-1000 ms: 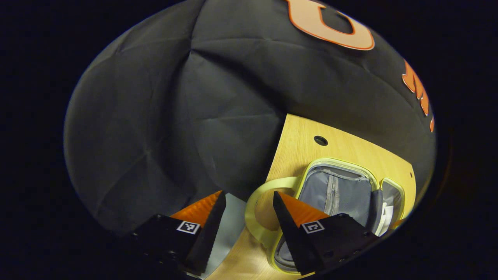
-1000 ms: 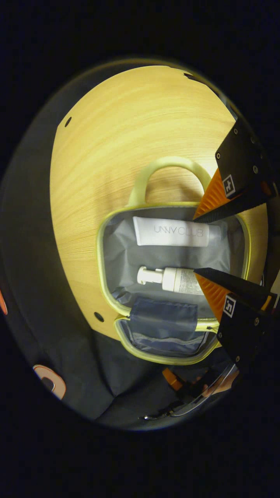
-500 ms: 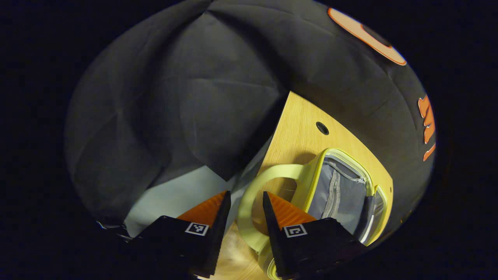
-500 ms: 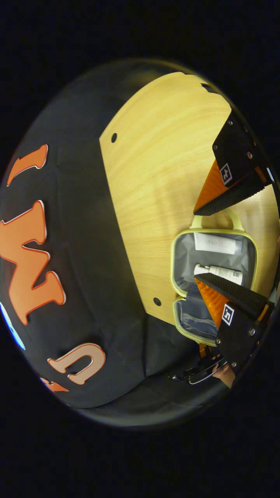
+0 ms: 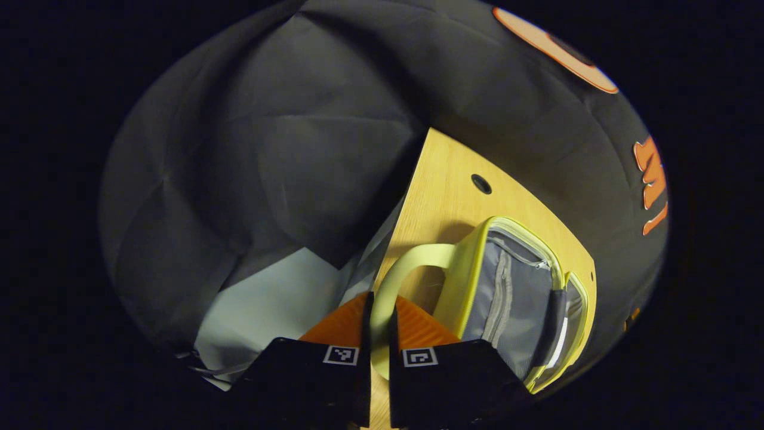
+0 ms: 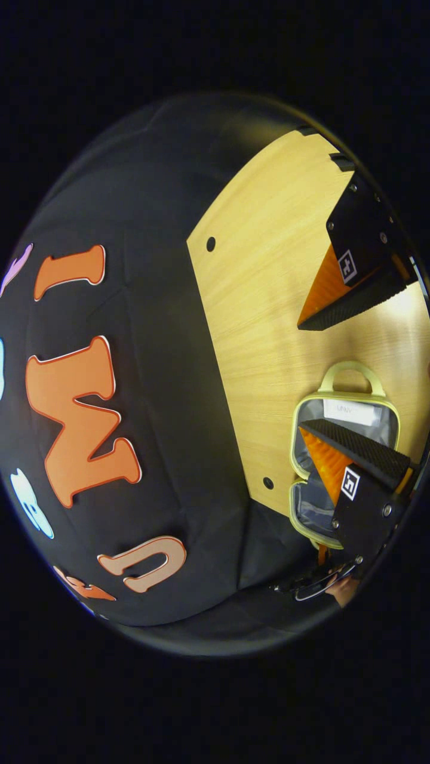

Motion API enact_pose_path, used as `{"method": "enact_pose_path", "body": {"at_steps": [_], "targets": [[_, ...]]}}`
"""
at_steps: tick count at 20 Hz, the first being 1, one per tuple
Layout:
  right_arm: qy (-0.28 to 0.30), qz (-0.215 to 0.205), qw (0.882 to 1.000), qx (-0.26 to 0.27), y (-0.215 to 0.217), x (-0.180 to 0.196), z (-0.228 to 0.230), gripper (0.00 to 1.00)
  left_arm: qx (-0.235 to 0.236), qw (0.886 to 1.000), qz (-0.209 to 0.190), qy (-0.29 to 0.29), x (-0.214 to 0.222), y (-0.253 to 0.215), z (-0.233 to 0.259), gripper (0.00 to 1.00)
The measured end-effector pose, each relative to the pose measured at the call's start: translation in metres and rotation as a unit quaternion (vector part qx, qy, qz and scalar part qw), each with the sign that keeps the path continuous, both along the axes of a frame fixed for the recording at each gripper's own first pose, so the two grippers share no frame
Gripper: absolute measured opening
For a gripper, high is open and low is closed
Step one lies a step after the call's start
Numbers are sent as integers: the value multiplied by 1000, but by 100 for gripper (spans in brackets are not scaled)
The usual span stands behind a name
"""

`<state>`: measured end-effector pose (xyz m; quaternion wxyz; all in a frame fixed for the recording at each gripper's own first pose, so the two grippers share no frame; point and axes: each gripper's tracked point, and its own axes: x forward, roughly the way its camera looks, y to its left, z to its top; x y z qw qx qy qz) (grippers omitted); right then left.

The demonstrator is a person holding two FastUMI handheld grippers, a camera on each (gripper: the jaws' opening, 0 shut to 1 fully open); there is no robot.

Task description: First open the suitcase, pack the skin care products into it, and then close the suitcase.

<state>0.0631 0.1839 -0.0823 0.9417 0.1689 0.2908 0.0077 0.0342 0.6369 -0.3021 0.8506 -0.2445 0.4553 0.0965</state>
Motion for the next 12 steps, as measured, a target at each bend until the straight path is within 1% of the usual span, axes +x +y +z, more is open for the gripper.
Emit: {"method": "enact_pose_path", "body": {"at_steps": [2,3,5,6,8,12], "targets": [[-20,4,1000,-3,-7,0,8,96,34,999,1,-22,3,3,21,12],[-26,6,1000,-6,-11,0,9,96,41,999,2,-28,1,1,29,6],[-39,13,999,-14,-19,2,12,96,58,997,6,-45,1,-2,51,6],[-46,15,999,-16,-24,3,15,96,77,996,10,-53,1,-1,61,6],[-61,13,998,-17,-31,2,23,96,97,993,15,-59,0,-4,74,6],[-99,15,995,-22,-37,2,41,95,122,987,14,-105,-2,-17,119,5]]}}
